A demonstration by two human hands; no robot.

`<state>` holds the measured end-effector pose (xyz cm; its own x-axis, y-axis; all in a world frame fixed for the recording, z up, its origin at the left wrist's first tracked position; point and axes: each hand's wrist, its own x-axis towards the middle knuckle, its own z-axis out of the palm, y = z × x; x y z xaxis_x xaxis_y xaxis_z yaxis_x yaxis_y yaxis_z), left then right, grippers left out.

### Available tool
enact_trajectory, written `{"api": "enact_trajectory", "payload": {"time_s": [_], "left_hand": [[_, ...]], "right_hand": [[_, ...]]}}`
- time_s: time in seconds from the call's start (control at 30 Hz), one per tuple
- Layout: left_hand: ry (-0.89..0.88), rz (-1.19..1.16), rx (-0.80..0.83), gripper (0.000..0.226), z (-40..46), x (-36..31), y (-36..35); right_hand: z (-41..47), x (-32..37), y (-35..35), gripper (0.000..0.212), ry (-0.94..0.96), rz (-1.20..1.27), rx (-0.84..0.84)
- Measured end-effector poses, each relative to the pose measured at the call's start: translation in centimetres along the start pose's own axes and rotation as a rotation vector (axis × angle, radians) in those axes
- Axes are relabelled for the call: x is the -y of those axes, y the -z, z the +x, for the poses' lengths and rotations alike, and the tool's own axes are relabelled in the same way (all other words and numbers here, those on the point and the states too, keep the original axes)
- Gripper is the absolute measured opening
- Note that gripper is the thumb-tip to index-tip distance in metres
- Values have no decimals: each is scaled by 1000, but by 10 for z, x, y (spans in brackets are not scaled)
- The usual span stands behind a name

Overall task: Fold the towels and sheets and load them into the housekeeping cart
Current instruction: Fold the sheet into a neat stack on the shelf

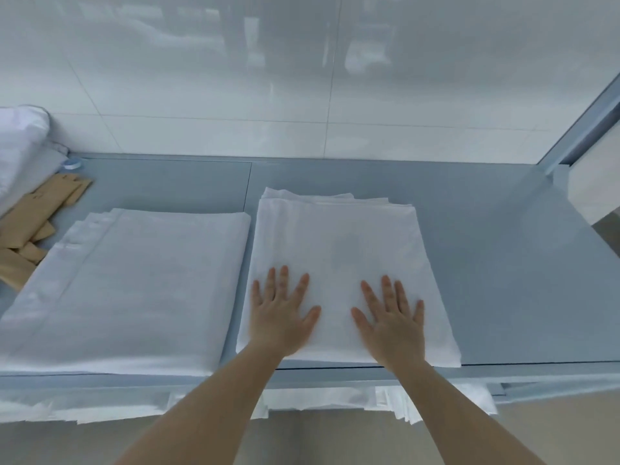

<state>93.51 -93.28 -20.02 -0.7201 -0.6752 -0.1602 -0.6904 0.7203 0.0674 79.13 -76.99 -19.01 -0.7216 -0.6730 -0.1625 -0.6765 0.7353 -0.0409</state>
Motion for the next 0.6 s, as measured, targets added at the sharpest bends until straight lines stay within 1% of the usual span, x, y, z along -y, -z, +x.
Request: {"api": "enact_trajectory", "payload": {"time_s": [0.07,0.17,0.33,0.5,0.6], "left_hand": [[44,-28,-19,75,-9,4,-2],[96,-73,-40,81,-22,10,-4],[137,-109,-50,84,-48,14,-3],[106,-142,28,76,-54,26,23],[136,-181,17,70,-62,32,46]], "right_hand": [[-9,-22,0,61,-68,45,2],[-16,-41,1,59,-85,118,23],[-22,-38,5,58,-94,149,43],[-29,-29,19,56,-116,134,114],[-35,-17,33,50,-68,188,50]]}}
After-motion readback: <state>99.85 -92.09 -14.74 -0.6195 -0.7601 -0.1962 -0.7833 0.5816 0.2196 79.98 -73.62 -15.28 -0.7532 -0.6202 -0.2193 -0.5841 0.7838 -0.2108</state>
